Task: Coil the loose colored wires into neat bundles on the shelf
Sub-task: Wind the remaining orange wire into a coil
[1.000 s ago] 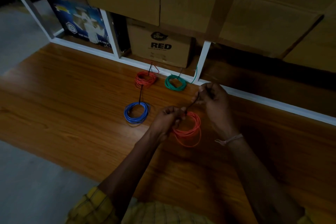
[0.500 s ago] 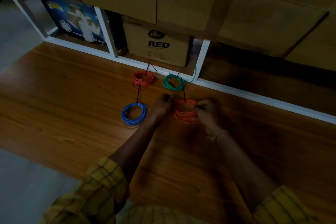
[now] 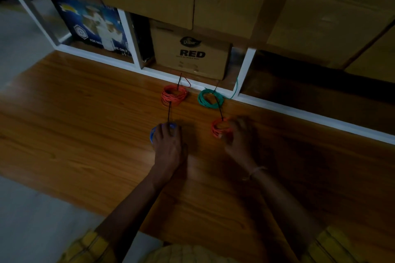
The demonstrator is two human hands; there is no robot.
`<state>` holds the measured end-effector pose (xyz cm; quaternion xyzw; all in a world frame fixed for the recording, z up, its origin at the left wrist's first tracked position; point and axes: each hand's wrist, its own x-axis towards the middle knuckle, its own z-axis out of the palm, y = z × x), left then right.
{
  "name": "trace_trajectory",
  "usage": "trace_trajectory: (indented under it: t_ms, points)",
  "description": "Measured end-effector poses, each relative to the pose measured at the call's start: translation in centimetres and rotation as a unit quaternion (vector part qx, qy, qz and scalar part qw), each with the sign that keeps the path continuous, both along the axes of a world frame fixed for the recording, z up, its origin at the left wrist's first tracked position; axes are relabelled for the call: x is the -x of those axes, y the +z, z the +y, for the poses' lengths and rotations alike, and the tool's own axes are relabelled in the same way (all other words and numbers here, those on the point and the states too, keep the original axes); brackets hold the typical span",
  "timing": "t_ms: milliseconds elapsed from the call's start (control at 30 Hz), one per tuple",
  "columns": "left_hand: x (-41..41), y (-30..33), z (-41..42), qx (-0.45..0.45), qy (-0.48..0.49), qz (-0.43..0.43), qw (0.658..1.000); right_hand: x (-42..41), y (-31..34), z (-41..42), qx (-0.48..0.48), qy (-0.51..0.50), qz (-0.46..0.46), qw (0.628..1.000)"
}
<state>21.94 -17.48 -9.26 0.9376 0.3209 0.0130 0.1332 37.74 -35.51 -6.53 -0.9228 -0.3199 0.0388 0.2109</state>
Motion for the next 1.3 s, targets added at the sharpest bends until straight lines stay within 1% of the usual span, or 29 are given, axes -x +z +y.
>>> trace_trajectory:
  t_ms: [100,167,200,300,367,467,533,567,667,733,800,867,900,967,1033,1100,1200,1267,1300]
  points:
    - [0.8,-0.8,-0.5,0.046,-0.007,0.084,0.995,0.5,-1.6,0.0,0.034,0.037,-0.016,0.999]
    - [1.0,-2.1,-0.7,0.05,-0.024,0.117,0.992,0.9,-2.4,0.1,0.067,0.042,0.01,0.997]
    - [1.0,-2.9,-0.6,0.056,-0.032,0.116,0.991,1.2,-2.7,0.1,0.076,0.041,0.029,0.996]
    - [0.9,-4.9,0.5,0.056,-0.072,0.067,0.994,2.0,-3.6,0.2,0.083,0.044,0.066,0.993]
    - [0.4,-5.5,1.8,0.051,-0.11,0.036,0.992,2.2,-4.0,0.8,0.084,0.059,0.074,0.992]
    - [-1.0,-4.6,2.9,0.049,-0.145,0.04,0.987,1.8,-4.3,2.2,0.096,0.079,0.069,0.99]
    - [-1.6,-3.3,3.0,0.052,-0.15,0.056,0.986,1.5,-4.4,3.0,0.088,0.084,0.035,0.992]
    - [-1.7,-2.7,3.1,0.057,-0.15,0.045,0.986,1.5,-4.2,3.2,0.075,0.079,0.009,0.994]
    - [-2.0,-1.8,4.9,0.038,-0.158,-0.034,0.986,1.0,-3.7,4.3,0.027,0.047,-0.061,0.997]
    - [-3.3,-1.5,7.3,0.015,-0.155,-0.072,0.985,-0.2,-3.3,5.5,0.043,0.037,-0.064,0.996]
    - [-5.6,-0.7,10.0,0.019,-0.152,-0.077,0.985,-1.7,-3.3,6.7,0.093,0.046,-0.051,0.993]
    - [-8.0,0.2,12.5,0.028,-0.166,-0.049,0.984,-3.1,-3.5,7.7,0.142,0.065,-0.033,0.987]
    - [-9.0,0.4,13.5,0.038,-0.169,-0.021,0.985,-3.5,-3.6,8.1,0.163,0.072,-0.019,0.984]
    - [-10.2,-0.3,14.5,0.068,-0.176,0.03,0.981,-3.6,-4.0,8.4,0.188,0.077,-0.001,0.979]
    - [-9.9,-1.2,14.0,0.094,-0.19,0.038,0.977,-3.1,-4.4,8.3,0.196,0.069,0.002,0.978]
    - [-8.8,-2.0,12.7,0.092,-0.209,0.011,0.973,-2.3,-4.8,7.9,0.185,0.059,-0.003,0.981]
    - [-7.5,-3.9,11.7,0.053,-0.263,-0.054,0.962,-1.7,-5.3,7.5,0.17,0.052,-0.014,0.984]
    - [-7.2,-4.8,11.6,0.037,-0.293,-0.078,0.952,-1.5,-5.2,7.4,0.17,0.05,-0.014,0.984]
    - [-7.1,-4.8,11.7,0.038,-0.293,-0.08,0.952,-1.5,-4.8,7.4,0.172,0.05,-0.008,0.984]
